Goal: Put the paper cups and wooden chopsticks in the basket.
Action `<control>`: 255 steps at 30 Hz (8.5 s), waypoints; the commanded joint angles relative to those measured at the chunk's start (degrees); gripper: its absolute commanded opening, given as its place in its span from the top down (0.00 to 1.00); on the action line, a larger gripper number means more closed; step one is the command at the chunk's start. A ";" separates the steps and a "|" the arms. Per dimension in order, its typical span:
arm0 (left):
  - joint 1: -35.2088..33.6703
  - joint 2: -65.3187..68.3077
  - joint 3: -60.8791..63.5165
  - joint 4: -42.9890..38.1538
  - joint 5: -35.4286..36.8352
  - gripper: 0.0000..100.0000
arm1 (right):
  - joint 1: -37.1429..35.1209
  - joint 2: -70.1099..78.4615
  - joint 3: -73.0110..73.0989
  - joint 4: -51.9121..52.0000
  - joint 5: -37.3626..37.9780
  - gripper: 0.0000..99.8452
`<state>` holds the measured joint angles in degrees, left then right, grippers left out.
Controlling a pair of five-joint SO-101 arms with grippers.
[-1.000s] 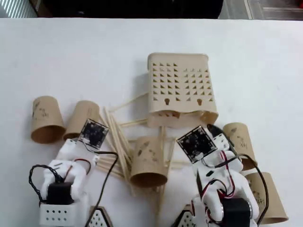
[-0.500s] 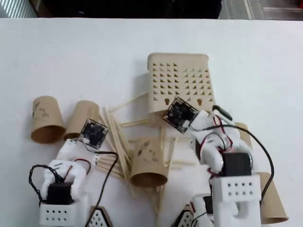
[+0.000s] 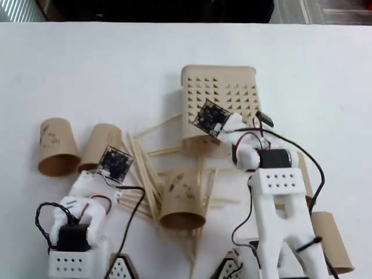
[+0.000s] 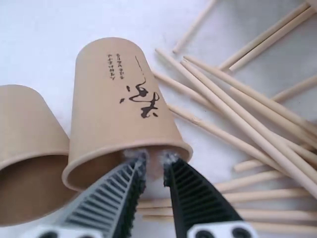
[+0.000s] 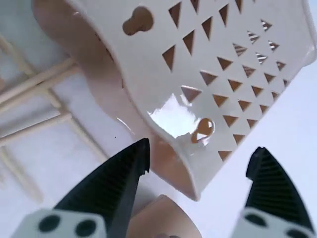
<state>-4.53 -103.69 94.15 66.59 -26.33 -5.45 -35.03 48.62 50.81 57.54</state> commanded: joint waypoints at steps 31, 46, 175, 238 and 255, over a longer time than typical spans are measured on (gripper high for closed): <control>0.48 -0.48 -0.26 -0.79 -0.62 0.92 | 2.86 -6.64 3.60 -26.33 0.00 0.98; 0.48 -0.48 0.88 -1.32 -0.62 0.92 | 5.67 1.98 -19.52 -6.99 -2.90 0.98; 0.48 -0.48 1.85 -2.99 -0.62 0.92 | -12.97 48.40 -79.74 30.37 -10.64 0.91; 0.48 -0.48 1.93 -2.90 -0.62 0.92 | 37.49 -33.36 23.38 13.58 38.95 0.71; 0.48 -0.48 1.93 -2.90 -0.62 0.92 | 38.73 -33.36 19.43 0.48 26.90 0.97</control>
<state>-4.53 -103.69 96.35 64.48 -26.42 32.88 -67.82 73.23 51.96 87.60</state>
